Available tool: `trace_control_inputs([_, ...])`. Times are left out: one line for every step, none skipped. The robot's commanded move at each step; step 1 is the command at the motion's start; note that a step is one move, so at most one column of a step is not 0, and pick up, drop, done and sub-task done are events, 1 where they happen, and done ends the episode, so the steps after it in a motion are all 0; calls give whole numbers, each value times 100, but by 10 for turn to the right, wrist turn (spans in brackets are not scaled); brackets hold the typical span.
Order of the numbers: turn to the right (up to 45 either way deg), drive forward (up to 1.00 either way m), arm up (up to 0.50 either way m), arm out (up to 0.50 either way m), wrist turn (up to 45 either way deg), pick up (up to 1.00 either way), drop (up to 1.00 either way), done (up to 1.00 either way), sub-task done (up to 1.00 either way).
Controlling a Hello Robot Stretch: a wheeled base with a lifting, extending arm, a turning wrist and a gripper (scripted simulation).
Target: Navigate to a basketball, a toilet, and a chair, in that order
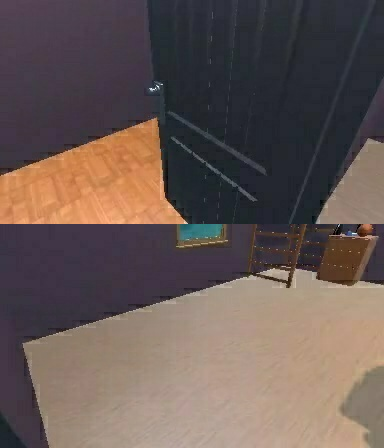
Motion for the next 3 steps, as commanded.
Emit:
trace_control_inputs([-330,0,0,0,0,0,0,0,0])
trace_control_inputs([0,100,0,0,0,0,0,0,0])
trace_control_inputs([-30,0,0,0,0,0,0,0,0])
